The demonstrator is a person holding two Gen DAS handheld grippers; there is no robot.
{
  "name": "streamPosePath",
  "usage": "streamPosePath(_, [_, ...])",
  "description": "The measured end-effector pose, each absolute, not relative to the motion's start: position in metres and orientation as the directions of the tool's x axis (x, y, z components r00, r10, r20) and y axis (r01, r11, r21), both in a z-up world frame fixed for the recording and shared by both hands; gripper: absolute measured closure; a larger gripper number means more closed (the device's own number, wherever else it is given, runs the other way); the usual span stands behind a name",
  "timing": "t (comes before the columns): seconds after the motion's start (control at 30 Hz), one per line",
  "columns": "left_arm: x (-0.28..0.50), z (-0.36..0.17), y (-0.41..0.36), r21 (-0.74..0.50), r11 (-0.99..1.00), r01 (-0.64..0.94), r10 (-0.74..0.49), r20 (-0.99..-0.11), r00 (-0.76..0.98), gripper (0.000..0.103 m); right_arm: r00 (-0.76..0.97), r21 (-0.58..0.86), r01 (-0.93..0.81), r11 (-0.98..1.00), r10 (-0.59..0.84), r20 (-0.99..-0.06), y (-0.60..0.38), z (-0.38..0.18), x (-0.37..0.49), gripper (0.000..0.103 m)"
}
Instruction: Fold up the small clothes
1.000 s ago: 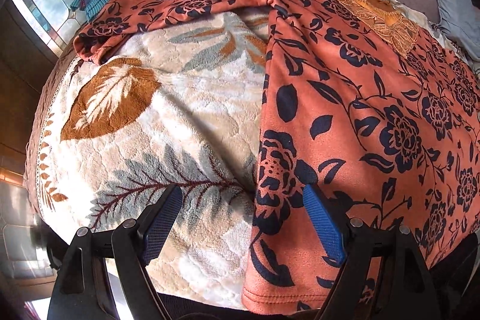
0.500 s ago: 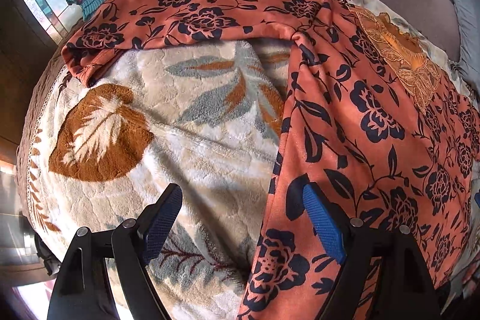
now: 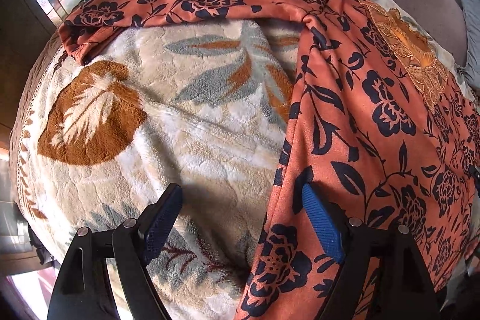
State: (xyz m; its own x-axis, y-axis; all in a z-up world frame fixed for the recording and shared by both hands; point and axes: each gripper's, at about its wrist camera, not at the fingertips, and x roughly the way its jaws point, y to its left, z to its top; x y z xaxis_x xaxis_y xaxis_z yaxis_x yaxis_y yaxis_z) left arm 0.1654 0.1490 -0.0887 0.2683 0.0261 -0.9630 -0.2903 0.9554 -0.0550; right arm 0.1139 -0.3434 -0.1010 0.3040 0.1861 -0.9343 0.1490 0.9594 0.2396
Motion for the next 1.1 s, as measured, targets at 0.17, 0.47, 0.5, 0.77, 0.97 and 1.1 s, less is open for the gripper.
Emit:
streamPosePath(0.17, [0.123, -0.071, 0.149, -0.11, 0.97, -0.218, -0.042, -0.956, 0.292, 0.022, 0.295, 0.295, 0.059, 0.954, 0.266, -0.918, -0.347, -0.068, 0.061, 0.071])
streamPosePath(0.47, [0.09, -0.079, 0.12, 0.011, 0.987, -0.16, 0.055, -0.961, 0.27, 0.027, 0.249, 0.299, 0.111, 0.948, 0.264, -0.932, -0.375, -0.073, 0.009, 0.072])
streamPosePath(0.5, [0.091, -0.069, 0.117, 0.019, 0.988, -0.151, 0.063, -0.954, 0.293, 0.027, 0.279, 0.312, 0.124, 0.942, 0.268, -0.922, -0.383, -0.066, 0.01, 0.072])
streamPosePath(0.77, [0.133, -0.001, 0.053, -0.029, 0.998, -0.06, 0.0, -0.899, 0.438, 0.026, 0.477, 0.313, 0.313, 0.897, 0.136, -0.868, -0.479, -0.02, 0.062, 0.066])
streamPosePath(0.97, [0.191, -0.023, -0.012, -0.049, 0.999, 0.004, -0.047, -0.914, 0.403, 0.026, 0.58, 0.535, 0.404, 0.742, 0.245, -0.777, -0.526, -0.042, 0.118, 0.057])
streamPosePath(1.1, [0.214, -0.067, -0.036, -0.037, 0.999, 0.024, -0.043, -0.949, 0.312, 0.026, 0.601, 0.614, 0.446, 0.651, 0.291, -0.744, -0.534, -0.075, 0.153, 0.057])
